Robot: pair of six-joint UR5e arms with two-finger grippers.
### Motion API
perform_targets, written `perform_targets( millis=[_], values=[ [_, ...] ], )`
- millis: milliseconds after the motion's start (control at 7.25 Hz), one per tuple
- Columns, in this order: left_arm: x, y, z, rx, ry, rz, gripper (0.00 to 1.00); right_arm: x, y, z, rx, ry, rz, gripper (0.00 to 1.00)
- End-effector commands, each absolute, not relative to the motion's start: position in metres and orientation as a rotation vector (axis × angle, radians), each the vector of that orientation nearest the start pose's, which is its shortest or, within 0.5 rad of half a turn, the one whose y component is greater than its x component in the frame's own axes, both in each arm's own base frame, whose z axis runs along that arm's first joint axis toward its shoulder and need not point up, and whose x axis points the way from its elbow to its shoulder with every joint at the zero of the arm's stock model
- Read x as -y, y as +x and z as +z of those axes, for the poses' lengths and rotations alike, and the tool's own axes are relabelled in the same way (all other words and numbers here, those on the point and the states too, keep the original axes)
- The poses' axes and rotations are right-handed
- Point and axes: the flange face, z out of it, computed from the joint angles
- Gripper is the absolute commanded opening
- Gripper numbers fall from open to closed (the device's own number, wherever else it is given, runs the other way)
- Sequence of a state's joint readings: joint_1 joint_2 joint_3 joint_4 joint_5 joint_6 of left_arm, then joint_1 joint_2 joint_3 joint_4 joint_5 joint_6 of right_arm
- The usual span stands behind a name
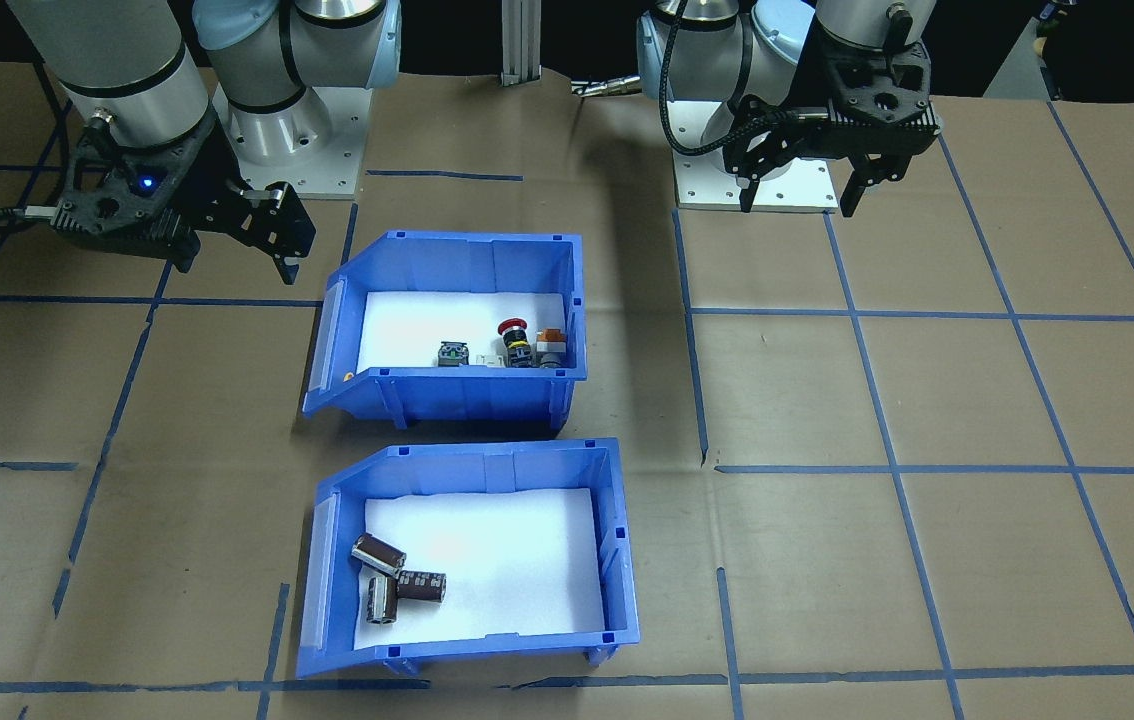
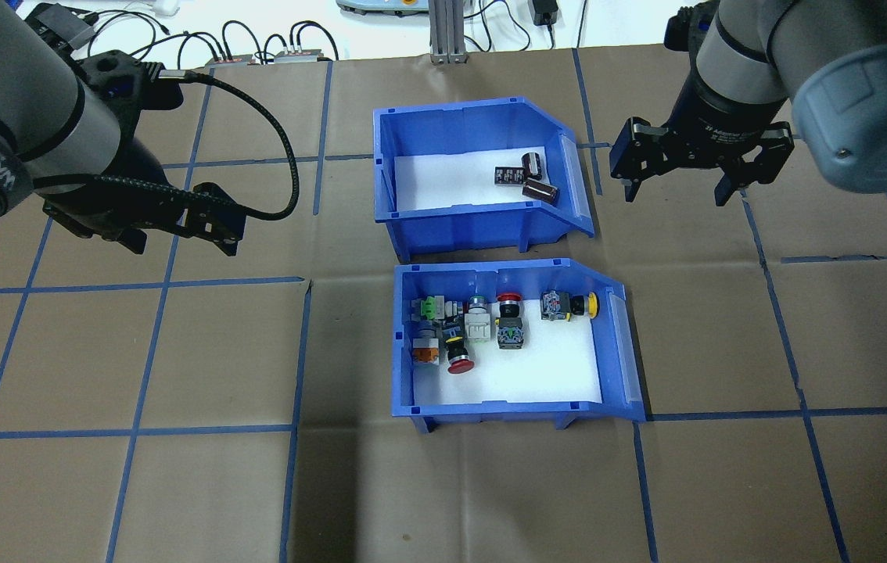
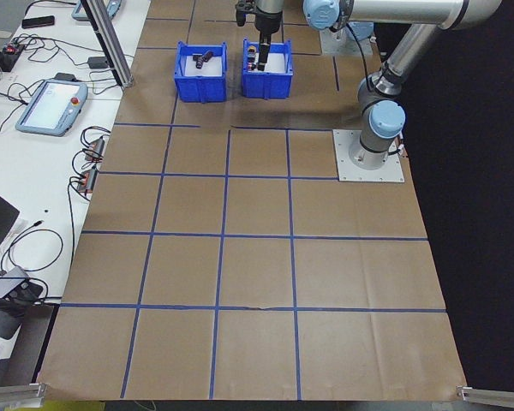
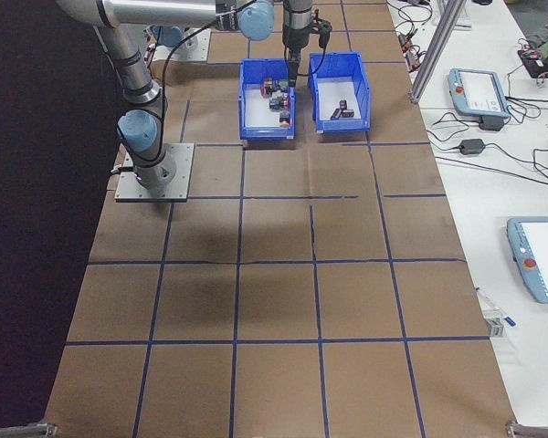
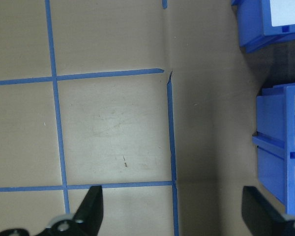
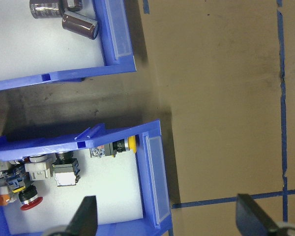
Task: Place battery box in front
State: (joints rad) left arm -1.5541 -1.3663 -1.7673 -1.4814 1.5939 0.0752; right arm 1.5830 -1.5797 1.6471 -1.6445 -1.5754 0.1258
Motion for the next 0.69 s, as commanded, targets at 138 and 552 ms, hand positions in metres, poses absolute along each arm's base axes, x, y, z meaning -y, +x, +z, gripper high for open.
perform_targets(
  millis=[138,552],
  values=[
    [0.4171,-0.1238,0.4922,-3.108,0.089,-0.148,1.00,0.4883,0.1388,0.4629,-3.140,0.178,-0.015,1.00],
    [0.4180,-0.1240,0.4933,-3.109,0.089,-0.153,1.00,0.4848,0.1394,0.4697,-3.133,0.180,-0.036,1.00]
  ],
)
